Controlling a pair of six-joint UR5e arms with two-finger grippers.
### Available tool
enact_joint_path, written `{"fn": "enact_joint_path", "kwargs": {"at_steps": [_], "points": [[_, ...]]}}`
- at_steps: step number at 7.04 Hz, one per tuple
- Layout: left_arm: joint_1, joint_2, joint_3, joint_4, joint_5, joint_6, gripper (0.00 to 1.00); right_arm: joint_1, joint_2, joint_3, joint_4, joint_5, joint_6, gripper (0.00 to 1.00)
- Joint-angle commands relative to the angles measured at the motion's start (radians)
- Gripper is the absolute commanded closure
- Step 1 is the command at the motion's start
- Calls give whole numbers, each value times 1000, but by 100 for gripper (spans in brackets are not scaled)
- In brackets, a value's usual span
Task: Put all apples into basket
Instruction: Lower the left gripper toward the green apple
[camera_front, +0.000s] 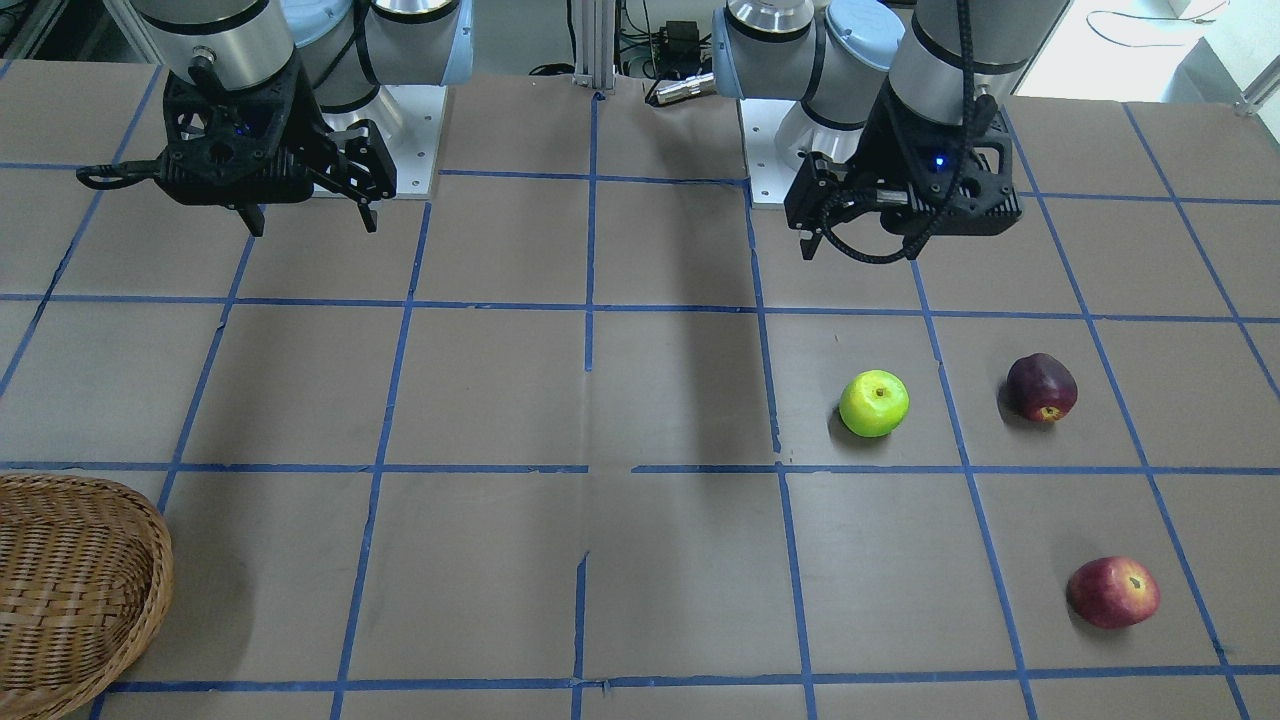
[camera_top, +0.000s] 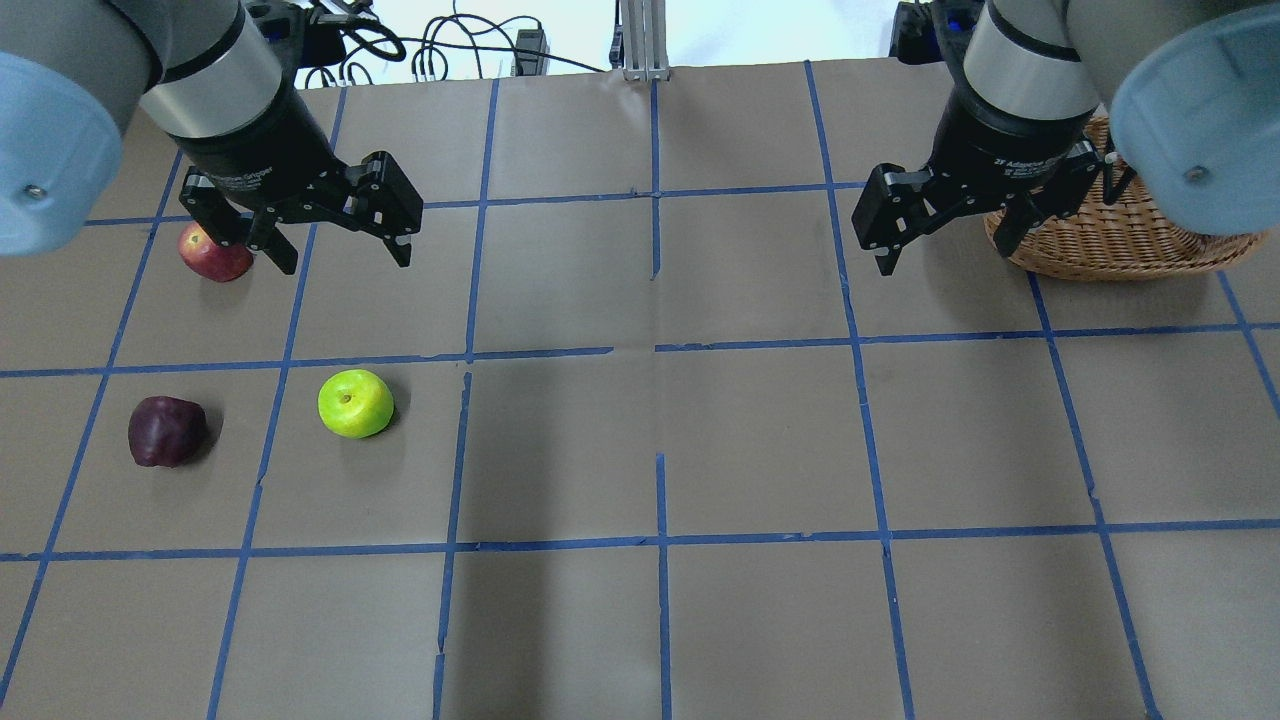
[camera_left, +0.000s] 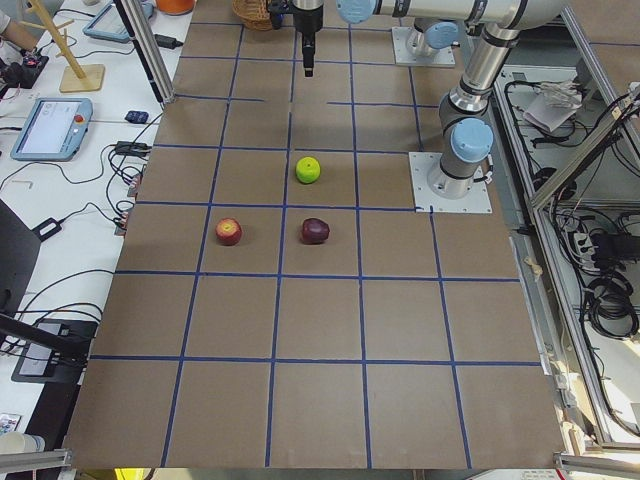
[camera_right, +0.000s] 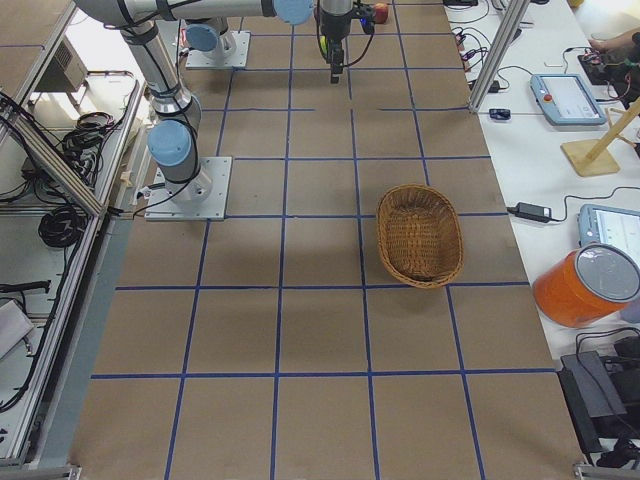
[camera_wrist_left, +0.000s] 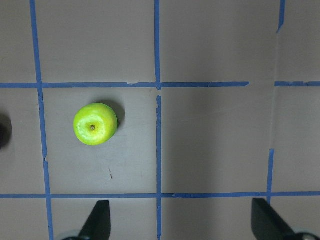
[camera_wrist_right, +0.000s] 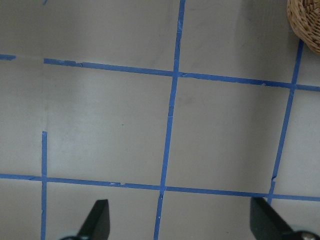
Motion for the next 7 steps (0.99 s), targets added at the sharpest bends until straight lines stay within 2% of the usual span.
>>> {"fn": "enact_joint_path", "kwargs": {"at_steps": [1, 2, 3, 4, 5, 7], "points": [[101, -109, -54, 115, 5, 118, 0, 3, 0, 2, 2, 0, 7, 0], [136, -149, -126, 232, 22, 209, 0, 3, 0, 5, 5, 0, 9, 0], [170, -194, -230, 396, 64, 268, 0, 0, -3, 22, -1, 0, 11, 0], [184, -228, -331, 550, 69, 309, 0, 0, -4, 25, -3, 0, 12, 0], [214, -255, -387, 588, 65, 319, 0, -2, -4, 25, -3, 0, 15, 0], [228, -308, -422, 580, 57, 288, 0, -2, -4, 25, -15, 15, 15, 0]]}}
